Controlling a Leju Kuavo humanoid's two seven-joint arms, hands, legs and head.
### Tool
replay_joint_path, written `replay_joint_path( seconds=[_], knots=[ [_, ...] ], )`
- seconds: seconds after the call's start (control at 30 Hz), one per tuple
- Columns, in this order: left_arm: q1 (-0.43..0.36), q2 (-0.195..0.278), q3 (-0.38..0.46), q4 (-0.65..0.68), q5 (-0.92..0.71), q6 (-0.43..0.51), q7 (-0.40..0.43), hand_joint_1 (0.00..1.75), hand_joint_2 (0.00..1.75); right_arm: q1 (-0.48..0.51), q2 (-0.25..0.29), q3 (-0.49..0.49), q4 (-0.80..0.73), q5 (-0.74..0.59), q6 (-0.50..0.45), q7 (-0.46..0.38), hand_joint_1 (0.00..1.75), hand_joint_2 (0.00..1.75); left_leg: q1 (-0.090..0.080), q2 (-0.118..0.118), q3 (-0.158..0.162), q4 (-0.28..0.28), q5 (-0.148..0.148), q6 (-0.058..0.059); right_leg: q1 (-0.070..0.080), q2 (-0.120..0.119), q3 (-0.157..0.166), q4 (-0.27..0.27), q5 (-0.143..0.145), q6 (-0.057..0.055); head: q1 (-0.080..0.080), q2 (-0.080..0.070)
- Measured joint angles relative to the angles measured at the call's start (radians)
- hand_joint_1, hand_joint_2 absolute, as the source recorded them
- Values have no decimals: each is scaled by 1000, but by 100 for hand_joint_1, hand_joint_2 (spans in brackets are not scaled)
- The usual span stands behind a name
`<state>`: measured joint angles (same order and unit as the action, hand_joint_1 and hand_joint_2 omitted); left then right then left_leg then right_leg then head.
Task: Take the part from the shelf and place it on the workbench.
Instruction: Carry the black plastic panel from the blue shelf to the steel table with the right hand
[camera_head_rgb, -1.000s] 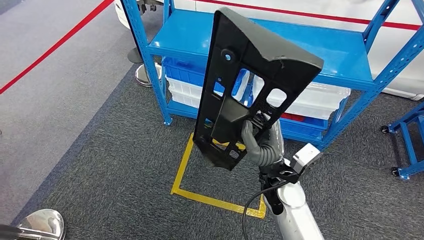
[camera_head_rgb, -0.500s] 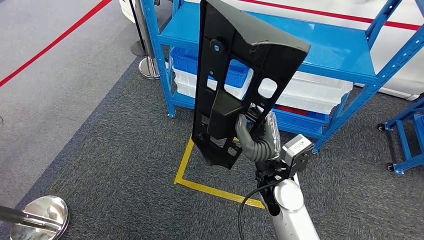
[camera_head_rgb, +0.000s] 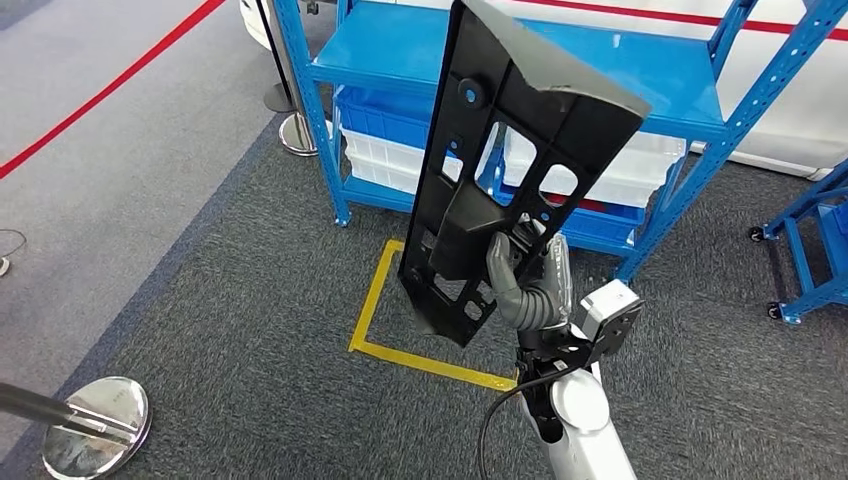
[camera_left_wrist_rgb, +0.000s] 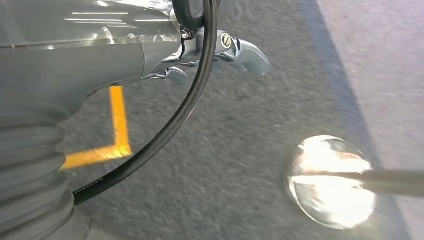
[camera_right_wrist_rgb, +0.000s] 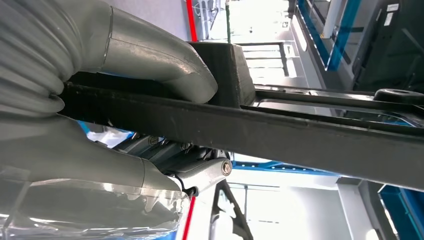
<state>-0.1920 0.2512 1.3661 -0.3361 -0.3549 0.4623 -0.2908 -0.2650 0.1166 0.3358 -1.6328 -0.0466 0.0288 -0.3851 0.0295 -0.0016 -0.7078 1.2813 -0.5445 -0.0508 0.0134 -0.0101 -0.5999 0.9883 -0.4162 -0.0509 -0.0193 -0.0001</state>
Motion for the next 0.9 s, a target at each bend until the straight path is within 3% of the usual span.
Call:
replay_joint_path(
  seconds=[0.03, 0.07, 0.1, 0.13, 0.2, 0.27, 0.3, 0.33, 0.4, 0.43, 0.47, 0.5, 0.53, 0.6, 0.67, 0.7, 0.73, 0.8, 0.83, 0.9],
  knots=[
    [0, 1, -3, 0, -15, 4, 19, 0, 175, 5, -2, 0, 0, -2, -5, -4, 175, 175, 1, 0, 27, -13, 23, -2, 0, 0, -18, 9, 7, 2, 0, 0],
    [0, 5, -8, 0, -34, 4, 44, 0, 175, 10, -5, 0, -2, -6, -12, -8, 175, 175, 2, 0, 68, -56, 47, -3, -1, 0, -36, 20, 13, 5, 0, 0],
    [0, 10, -17, 1, -58, 0, 72, 0, 175, 16, -8, -1, -6, -10, -19, -12, 175, 175, 2, 0, 118, -120, 53, -3, 0, 0, -52, 32, 18, 9, -1, 0],
    [1, 17, -30, 2, -82, -11, 101, 0, 175, 22, -11, -1, -12, -13, -25, -17, 175, 175, -1, -2, 161, -180, 51, 1, 0, 0, -65, 42, 23, 14, 0, 0],
    [7, 34, -63, 4, -133, -59, 163, 0, 175, 31, -18, -2, -25, -16, -34, -23, 175, 175, -7, -4, 196, -245, 30, 14, 2, 0, -77, 51, 36, 24, 0, 0],
    [17, 58, -105, 8, -187, -144, 229, 0, 175, 39, -28, -2, -33, -18, -37, -28, 175, 175, -7, -2, 184, -252, 44, 31, 3, 2, -82, 49, 52, 34, 1, 0],
    [20, 71, -127, 11, -209, -186, 254, 0, 175, 43, -34, -2, -36, -19, -38, -29, 175, 175, -5, 1, 176, -253, 55, 40, 2, 5, -88, 55, 41, 39, 2, 0],
    [22, 83, -148, 12, -224, -220, 273, 0, 175, 47, -40, -2, -37, -21, -38, -30, 175, 175, -2, 4, 165, -256, 68, 48, 1, 7, -97, 76, 10, 45, 4, 0],
    [30, 100, -179, 15, -250, -267, 298, 0, 175, 53, -50, -2, -40, -21, -44, -34, 175, 175, 0, 8, 135, -258, 96, 58, -5, 9, -123, 171, -99, 54, 8, 0],
    [40, 88, -196, 16, -279, -282, 308, 0, 175, 58, -53, -2, -42, -9, -60, -41, 175, 175, 0, 10, 117, -258, 109, 59, -7, 10, -133, 234, -147, 58, 9, 0],
    [55, 66, -216, 12, -320, -292, 315, 0, 175, 67, -54, -3, -44, 8, -85, -52, 175, 175, -1, 12, 100, -258, 122, 59, -11, 9, -135, 288, -171, 61, 10, 0],
    [71, 35, -240, 6, -363, -293, 319, 0, 175, 77, -55, -5, -46, 29, -115, -64, 175, 175, -3, 13, 83, -257, 135, 59, -15, 9, -125, 319, -168, 63, 11, 0],
    [88, -7, -267, 1, -401, -286, 317, 0, 175, 89, -55, -8, -49, 47, -142, -76, 175, 175, -4, 14, 67, -257, 147, 58, -18, 9, -101, 321, -146, 64, 12, 0],
    [117, -89, -314, 3, -432, -235, 273, 0, 175, 121, -58, -16, -67, 59, -166, -98, 175, 175, -7, 13, 41, -256, 169, 56, -18, 9, -2, 227, -104, 60, 13, 0],
    [143, -188, -345, 30, -443, -139, 187, 0, 175, 172, -69, -24, -111, 55, -171, -122, 175, 175, -9, 11, 28, -256, 188, 49, -11, 10, 117, 70, -128, 51, 14, 0],
    [152, -231, -355, 46, -451, -104, 152, 0, 175, 198, -76, -27, -136, 52, -172, -131, 175, 175, -8, 11, 27, -258, 198, 44, -7, 10, 152, 16, -145, 47, 16, 0],
    [159, -261, -364, 59, -462, -89, 134, 0, 175, 221, -83, -29, -157, 49, -173, -136, 175, 175, -6, 10, 26, -261, 208, 37, -4, 10, 165, -12, -152, 44, 18, 0],
    [167, -294, -382, 76, -484, -100, 127, 0, 175, 258, -93, -32, -190, 47, -176, -140, 175, 175, -2, 9, 22, -265, 214, 26, -3, 7, 153, -20, -132, 33, 23, 0],
    [168, -302, -392, 82, -494, -110, 130, 0, 175, 273, -97, -34, -203, 47, -177, -140, 175, 175, -1, 8, 14, -250, 189, 22, -4, 4, 143, -21, -120, 24, 22, 0],
    [169, -314, -411, 92, -515, -131, 140, 0, 175, 295, -101, -35, -225, 50, -177, -139, 175, 175, -1, 7, -7, -163, 85, 18, -6, 0, 115, -21, -95, 10, 14, 0]
  ],
)
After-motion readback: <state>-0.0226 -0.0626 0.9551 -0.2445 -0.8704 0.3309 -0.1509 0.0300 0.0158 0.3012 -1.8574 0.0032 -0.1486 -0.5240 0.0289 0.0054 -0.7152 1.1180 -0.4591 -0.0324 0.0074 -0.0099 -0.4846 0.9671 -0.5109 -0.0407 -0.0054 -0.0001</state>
